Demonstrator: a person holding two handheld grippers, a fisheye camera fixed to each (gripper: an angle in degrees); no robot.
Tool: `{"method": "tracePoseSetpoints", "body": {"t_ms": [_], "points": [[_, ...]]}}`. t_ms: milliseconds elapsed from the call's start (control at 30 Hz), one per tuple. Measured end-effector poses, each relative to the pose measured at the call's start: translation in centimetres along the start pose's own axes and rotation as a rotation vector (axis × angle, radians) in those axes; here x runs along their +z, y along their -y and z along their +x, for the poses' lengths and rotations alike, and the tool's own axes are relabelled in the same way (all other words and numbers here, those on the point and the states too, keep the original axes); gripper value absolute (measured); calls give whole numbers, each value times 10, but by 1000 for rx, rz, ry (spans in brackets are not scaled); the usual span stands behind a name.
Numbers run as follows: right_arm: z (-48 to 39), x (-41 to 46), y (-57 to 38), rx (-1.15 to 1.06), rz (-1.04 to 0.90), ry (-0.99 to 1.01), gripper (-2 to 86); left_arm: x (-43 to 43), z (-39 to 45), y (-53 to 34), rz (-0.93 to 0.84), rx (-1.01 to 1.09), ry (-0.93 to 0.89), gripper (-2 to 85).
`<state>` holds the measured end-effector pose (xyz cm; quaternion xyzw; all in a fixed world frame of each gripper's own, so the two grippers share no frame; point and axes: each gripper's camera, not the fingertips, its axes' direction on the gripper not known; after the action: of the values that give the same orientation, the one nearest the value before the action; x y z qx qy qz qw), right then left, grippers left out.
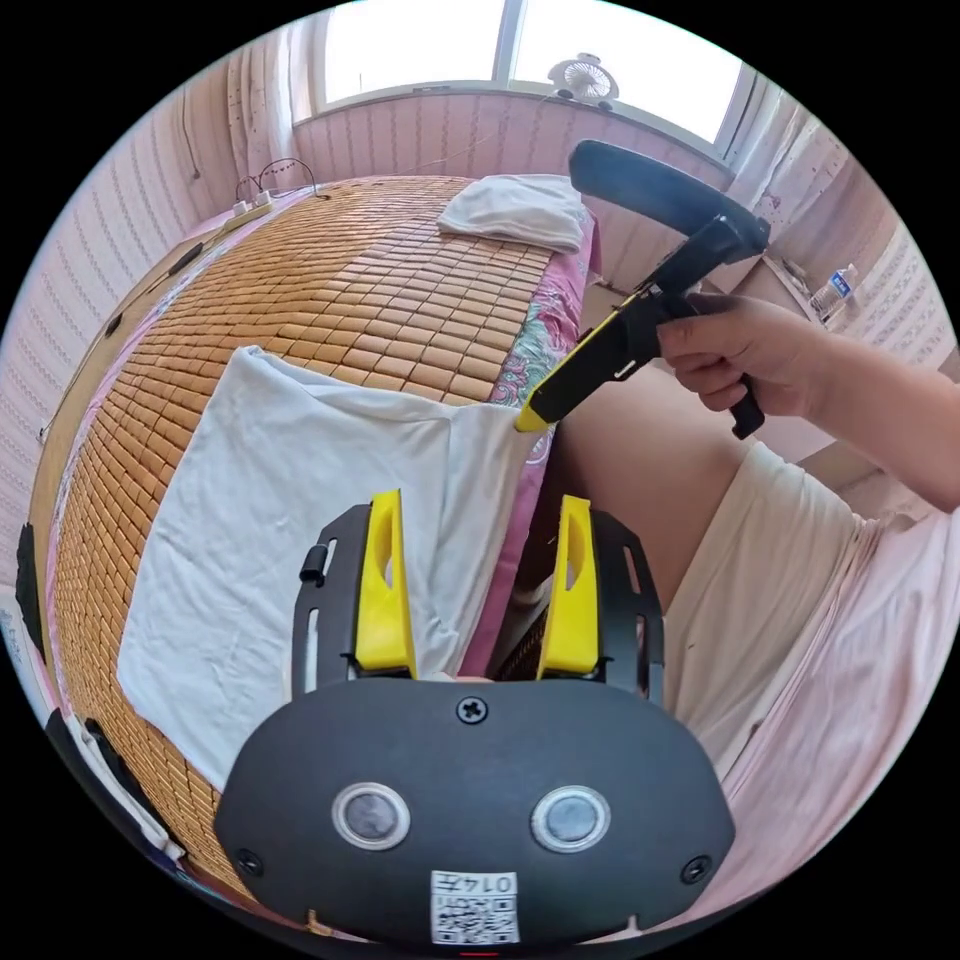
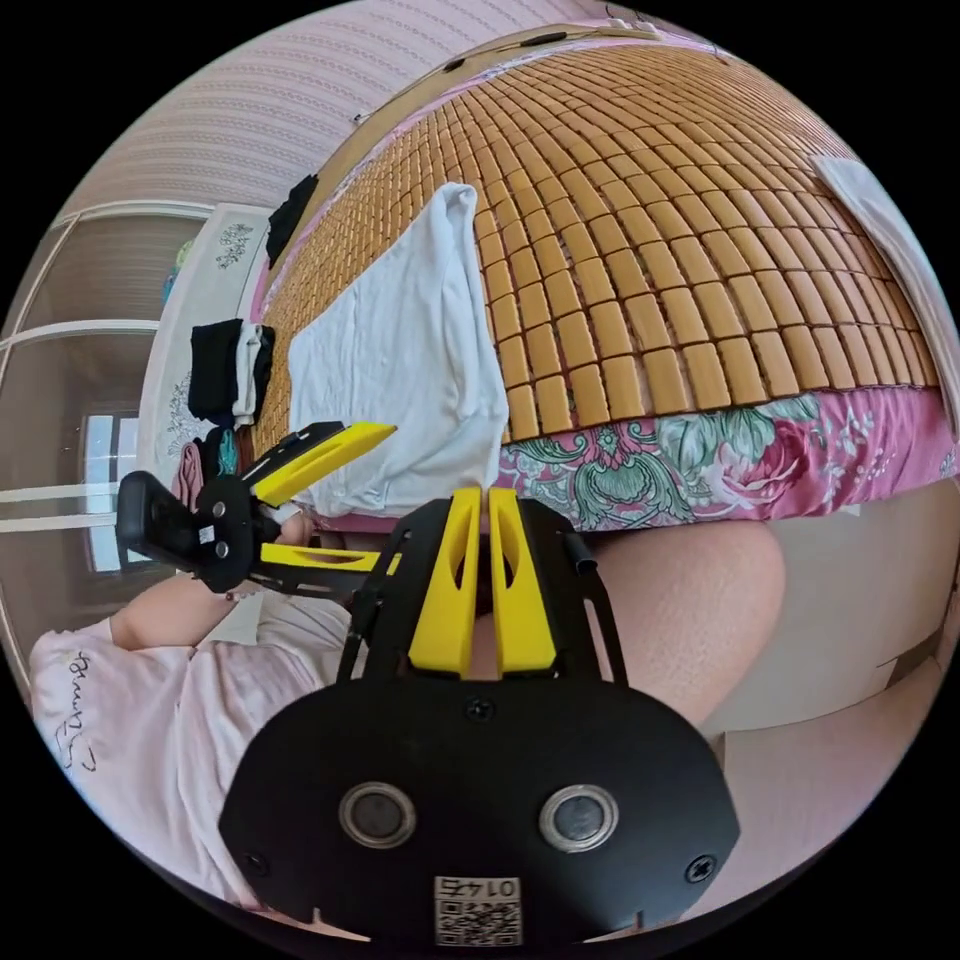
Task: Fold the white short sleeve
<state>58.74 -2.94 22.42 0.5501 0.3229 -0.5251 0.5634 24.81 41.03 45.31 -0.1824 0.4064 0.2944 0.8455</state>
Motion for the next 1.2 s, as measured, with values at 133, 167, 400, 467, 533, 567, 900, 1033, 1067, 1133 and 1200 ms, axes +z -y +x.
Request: {"method": "tracePoseSetpoints", "body": {"t_ms": [133, 167, 400, 467, 533, 567, 900, 1033, 1067, 1133, 1200], "points": [[8, -53, -19, -74, 59, 190, 10, 13, 9, 20, -16, 33, 34, 226], [10, -65, -23, -91, 74, 248, 11, 16, 9, 23, -23, 30, 40, 225], [20, -108, -44, -192, 119, 347, 52, 13, 3, 28, -64, -63, 95, 11], [54, -129, -57, -88, 248, 328, 138, 7, 5, 22, -55, -58, 52, 1], [85, -134, -60, 7, 290, 345, 154, -6, 14, 13, -31, -34, 50, -4], [100, -132, -61, 52, 305, 359, 161, -9, 16, 10, -24, -28, 50, -4], [126, -100, -30, 201, 411, 526, 141, -65, 55, -39, 26, 75, 7, -7], [151, -118, -28, 268, 478, 560, 31, -81, 54, -45, 45, 87, 15, -7], [157, -125, -30, 276, 500, 581, 20, -83, 52, -45, 49, 84, 13, -7], [163, -136, -32, 271, 526, 606, 11, -92, 45, -41, 72, 72, 10, -7], [166, -150, -34, 257, 552, 620, 7, -99, 39, -36, 88, 63, 10, -7]]}}
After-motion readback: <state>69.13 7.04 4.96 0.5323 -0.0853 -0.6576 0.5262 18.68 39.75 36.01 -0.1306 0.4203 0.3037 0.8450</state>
